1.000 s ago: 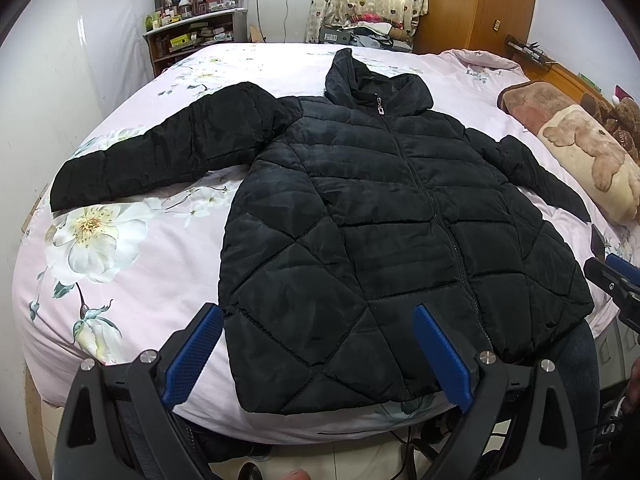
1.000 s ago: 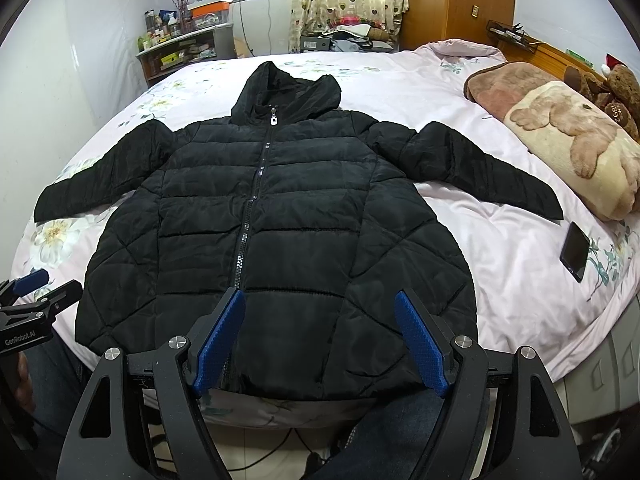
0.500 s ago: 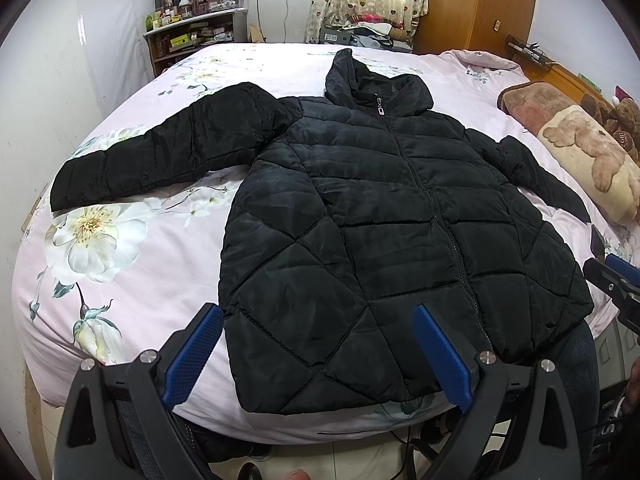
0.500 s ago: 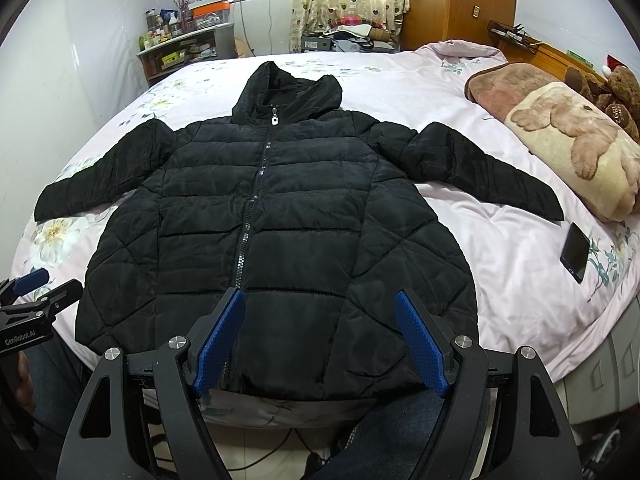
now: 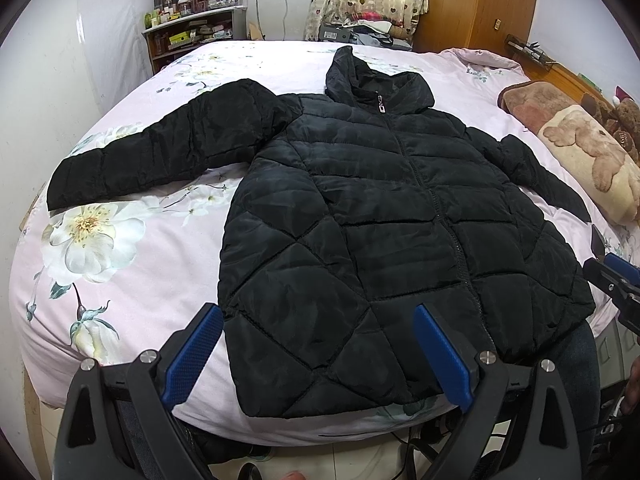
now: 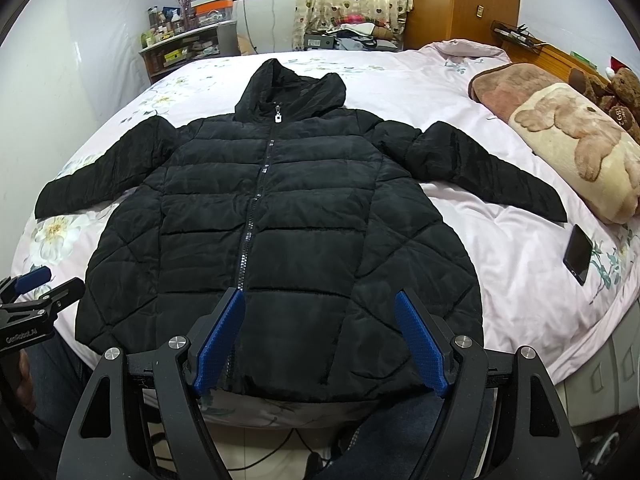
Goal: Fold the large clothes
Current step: 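Grasp the sleeve cuff nearest the left tool with the left tool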
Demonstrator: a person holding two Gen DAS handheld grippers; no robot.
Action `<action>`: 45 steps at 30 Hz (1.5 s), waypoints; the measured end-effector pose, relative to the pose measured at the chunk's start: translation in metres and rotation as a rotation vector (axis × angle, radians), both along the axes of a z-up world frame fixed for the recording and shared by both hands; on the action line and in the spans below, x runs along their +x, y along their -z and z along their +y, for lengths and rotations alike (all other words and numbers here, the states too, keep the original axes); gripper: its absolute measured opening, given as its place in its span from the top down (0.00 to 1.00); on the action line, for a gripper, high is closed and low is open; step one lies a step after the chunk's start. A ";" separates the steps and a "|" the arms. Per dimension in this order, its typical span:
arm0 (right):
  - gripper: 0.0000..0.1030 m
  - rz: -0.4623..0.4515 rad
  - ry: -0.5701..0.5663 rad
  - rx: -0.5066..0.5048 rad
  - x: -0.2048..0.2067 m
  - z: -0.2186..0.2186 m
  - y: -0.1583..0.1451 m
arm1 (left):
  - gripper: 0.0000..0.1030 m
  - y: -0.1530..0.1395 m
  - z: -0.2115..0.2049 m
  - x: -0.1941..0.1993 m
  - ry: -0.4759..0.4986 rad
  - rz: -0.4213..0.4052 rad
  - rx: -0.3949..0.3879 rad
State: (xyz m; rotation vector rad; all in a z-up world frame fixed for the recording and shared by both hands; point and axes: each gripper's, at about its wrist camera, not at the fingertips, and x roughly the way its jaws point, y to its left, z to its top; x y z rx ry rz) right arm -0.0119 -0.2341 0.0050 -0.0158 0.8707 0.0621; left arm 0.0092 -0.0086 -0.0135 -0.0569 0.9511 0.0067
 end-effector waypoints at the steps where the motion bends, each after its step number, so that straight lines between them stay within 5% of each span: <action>1: 0.25 -0.002 -0.002 0.000 0.001 0.001 0.000 | 0.06 0.001 0.001 0.001 -0.001 0.000 -0.001; 11: 0.25 -0.012 -0.053 0.011 0.033 0.014 0.002 | 0.06 0.009 0.045 0.036 -0.084 -0.009 -0.116; 22: 0.25 0.022 -0.125 -0.005 0.104 0.041 0.019 | 0.06 0.022 0.119 0.100 -0.225 -0.046 -0.069; 30: 0.25 0.031 -0.158 -0.020 0.154 0.061 0.035 | 0.07 0.048 0.200 0.137 -0.413 -0.044 -0.036; 41: 0.25 0.070 -0.148 -0.048 0.198 0.068 0.062 | 0.10 0.082 0.299 0.143 -0.688 -0.080 -0.161; 45: 0.25 0.085 -0.131 -0.058 0.205 0.061 0.068 | 0.10 0.084 0.309 0.146 -0.721 -0.129 -0.149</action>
